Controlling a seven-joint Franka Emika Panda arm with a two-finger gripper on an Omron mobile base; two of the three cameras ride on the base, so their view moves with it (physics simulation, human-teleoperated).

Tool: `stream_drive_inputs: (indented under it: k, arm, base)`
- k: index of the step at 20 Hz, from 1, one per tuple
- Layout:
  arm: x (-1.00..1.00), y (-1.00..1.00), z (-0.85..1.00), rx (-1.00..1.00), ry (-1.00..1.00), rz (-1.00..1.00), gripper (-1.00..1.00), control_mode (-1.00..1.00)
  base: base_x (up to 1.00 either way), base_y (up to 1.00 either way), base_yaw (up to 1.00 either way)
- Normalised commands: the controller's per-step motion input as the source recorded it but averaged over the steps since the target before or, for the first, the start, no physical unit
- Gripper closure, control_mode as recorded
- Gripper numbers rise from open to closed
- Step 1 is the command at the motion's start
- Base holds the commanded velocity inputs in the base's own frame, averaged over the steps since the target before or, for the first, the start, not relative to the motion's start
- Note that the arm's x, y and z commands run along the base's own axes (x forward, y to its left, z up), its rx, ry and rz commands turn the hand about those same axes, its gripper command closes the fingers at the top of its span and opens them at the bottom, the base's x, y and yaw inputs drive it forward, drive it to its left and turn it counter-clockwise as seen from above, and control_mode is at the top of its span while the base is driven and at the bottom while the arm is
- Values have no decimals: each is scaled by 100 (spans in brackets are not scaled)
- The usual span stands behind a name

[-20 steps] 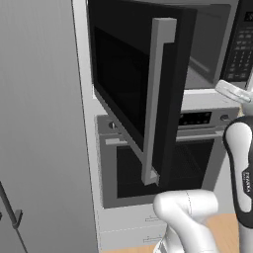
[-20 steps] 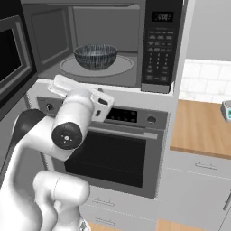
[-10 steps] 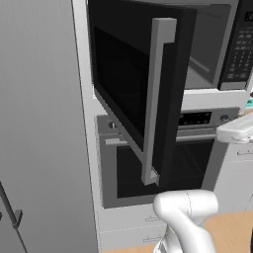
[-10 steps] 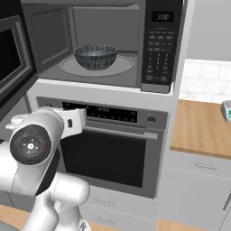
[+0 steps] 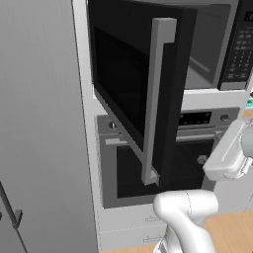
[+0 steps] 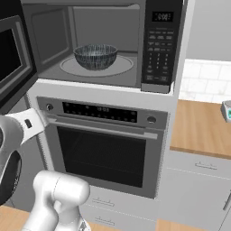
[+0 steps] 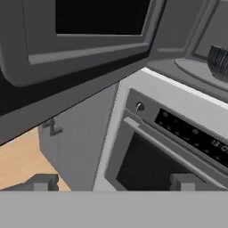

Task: Open the microwave, place the bowl with waffle inside the microwave, then close the microwave door and turn it on.

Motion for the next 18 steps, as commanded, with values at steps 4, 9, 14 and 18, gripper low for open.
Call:
stream_drive_inputs:
  k: [4, 9, 14, 18]
  arm:
    - [-46, 83, -66, 2, -19, -12, -100, -100]
    - [-97, 39, -34, -4, 0, -35, -100, -100]
    - [-88, 85, -11, -3, -4, -34, -100, -100]
    - [-7, 100, 0, -10, -22, -39, -100, -100]
  base:
    - [0, 0, 0]
    - [0, 0, 0]
    - [0, 0, 0]
    - [0, 0, 0]
